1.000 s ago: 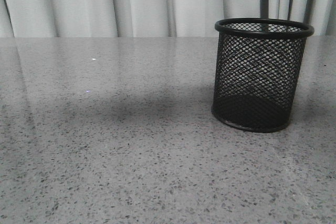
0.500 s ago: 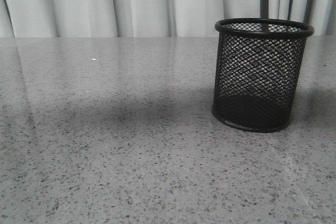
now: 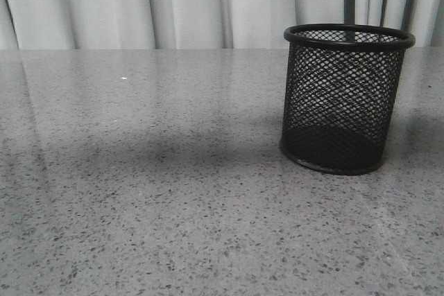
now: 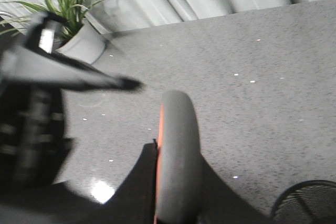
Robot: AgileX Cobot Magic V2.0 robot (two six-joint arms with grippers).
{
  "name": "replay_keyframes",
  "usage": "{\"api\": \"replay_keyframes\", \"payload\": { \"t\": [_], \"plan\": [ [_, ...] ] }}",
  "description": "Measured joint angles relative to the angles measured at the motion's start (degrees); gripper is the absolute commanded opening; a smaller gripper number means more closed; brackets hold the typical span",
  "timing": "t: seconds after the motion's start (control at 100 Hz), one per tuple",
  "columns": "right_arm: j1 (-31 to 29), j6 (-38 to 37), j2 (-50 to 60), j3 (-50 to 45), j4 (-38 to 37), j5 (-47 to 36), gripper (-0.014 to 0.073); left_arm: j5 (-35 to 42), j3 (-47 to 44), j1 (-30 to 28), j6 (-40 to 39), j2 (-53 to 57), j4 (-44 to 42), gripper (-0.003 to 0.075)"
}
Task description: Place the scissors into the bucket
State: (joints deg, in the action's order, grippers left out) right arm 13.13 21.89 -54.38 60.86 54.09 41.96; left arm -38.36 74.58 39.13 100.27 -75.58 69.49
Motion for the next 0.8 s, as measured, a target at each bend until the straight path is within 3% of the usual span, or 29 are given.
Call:
{"api": "replay_keyframes", "payload": {
  "t": [0.06,0.15,0.37,0.53,0.8],
  "plan": [
    [0.00,0.00,0.00,0.13,-2.17,0.00,-0.0070,0.00,0.00,0.00,-0.10,1.48,3.08,0.0572],
    [0.00,0.04,-0.14,1.71,-7.12,1.94,-0.0069,0.11,0.00,0.00,-1.04,4.93,6.20,0.0456],
    [0.00,-6.11,-0.28,10.96,-25.87,16.11,-0.0069,-0.11,0.25,0.00,-9.79,16.76,1.37,-0.0024],
    [-0.21,-10.15,-0.28,16.09,-34.91,24.17,-0.0069,-1.28,0.38,0.00,-12.15,23.76,-6.62,-0.0020],
    [-0.21,-10.74,-5.87,16.98,-36.08,27.38,-0.0069,-2.22,-0.89,0.09,-14.97,28.10,-9.12,-0.0020]
  ]
}}
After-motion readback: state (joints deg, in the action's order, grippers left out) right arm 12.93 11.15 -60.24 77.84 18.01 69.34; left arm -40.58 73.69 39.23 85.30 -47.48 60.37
